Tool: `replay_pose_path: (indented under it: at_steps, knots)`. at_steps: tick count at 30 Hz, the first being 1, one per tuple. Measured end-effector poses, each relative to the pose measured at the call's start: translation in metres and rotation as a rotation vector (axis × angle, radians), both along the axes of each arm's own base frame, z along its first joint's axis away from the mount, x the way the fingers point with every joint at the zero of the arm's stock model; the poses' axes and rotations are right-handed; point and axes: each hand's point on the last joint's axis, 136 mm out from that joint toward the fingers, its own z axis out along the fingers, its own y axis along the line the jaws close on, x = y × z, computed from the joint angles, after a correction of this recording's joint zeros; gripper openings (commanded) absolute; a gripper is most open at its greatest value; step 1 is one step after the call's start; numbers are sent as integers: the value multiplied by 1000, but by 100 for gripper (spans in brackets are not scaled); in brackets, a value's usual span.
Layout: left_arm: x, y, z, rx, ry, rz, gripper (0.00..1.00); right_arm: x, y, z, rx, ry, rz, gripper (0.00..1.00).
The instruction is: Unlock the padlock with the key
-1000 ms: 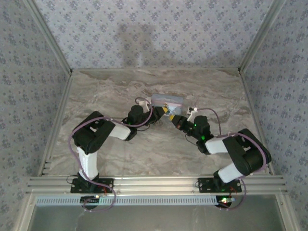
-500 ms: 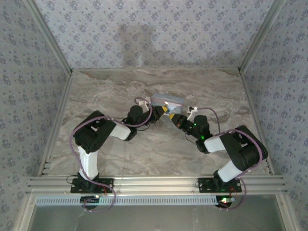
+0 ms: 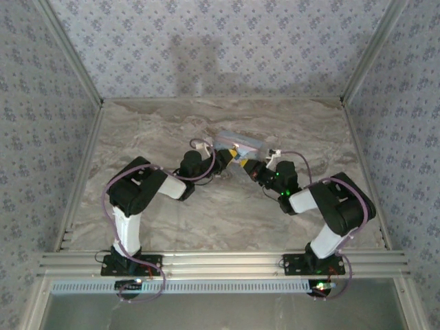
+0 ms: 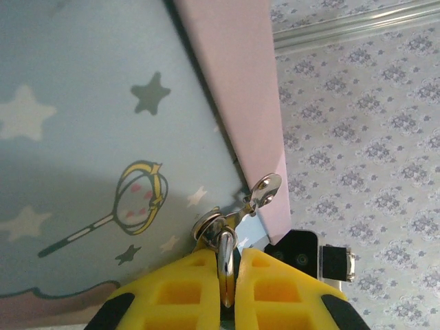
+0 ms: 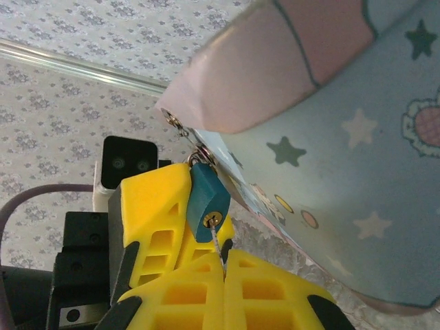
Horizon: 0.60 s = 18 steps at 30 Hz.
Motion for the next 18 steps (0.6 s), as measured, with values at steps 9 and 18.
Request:
replay_pose_path:
  at_steps: [9,18]
  knots:
    - [1,0,-1,-17,8,3,0,2,-1,-2,-25,-4,12,0]
    - [7,4,1,-43,6,22,0,10,4,0,-37,-38,41,0]
